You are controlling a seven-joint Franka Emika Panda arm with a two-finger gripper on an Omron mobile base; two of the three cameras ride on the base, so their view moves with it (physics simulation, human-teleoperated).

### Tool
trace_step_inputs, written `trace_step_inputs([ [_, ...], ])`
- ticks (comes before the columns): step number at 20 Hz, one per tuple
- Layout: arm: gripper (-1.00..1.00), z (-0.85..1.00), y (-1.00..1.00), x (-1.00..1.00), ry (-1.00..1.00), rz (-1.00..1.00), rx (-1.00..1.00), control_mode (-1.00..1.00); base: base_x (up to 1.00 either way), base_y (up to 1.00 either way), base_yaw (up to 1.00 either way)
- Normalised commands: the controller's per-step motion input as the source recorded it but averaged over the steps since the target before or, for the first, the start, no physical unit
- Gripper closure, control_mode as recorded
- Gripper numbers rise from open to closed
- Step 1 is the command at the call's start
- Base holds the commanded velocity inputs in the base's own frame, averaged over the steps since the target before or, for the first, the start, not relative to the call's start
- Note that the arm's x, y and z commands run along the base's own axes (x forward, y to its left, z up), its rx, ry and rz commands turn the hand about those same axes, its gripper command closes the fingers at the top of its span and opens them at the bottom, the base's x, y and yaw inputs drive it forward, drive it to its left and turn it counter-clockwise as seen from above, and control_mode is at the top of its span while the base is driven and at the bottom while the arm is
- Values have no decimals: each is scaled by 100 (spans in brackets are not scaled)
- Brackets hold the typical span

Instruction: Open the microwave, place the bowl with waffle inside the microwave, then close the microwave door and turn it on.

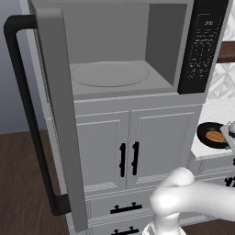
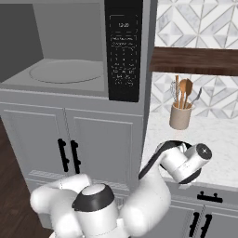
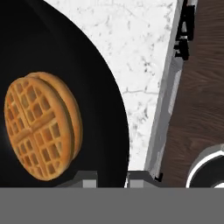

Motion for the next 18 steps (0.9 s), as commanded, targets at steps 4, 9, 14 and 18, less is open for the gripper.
trace_step_inputs([
  [4,100,41,2,-99,-4,0,0,-100,0,0,0],
  [9,100,62,0,-81,-5,0,0,-100,0,0,0],
  [14,100,81,8,-39,0,-5,0,-100,0,0,0],
  [18,100,75,21,-32,0,-5,0,-100,0,0,0],
])
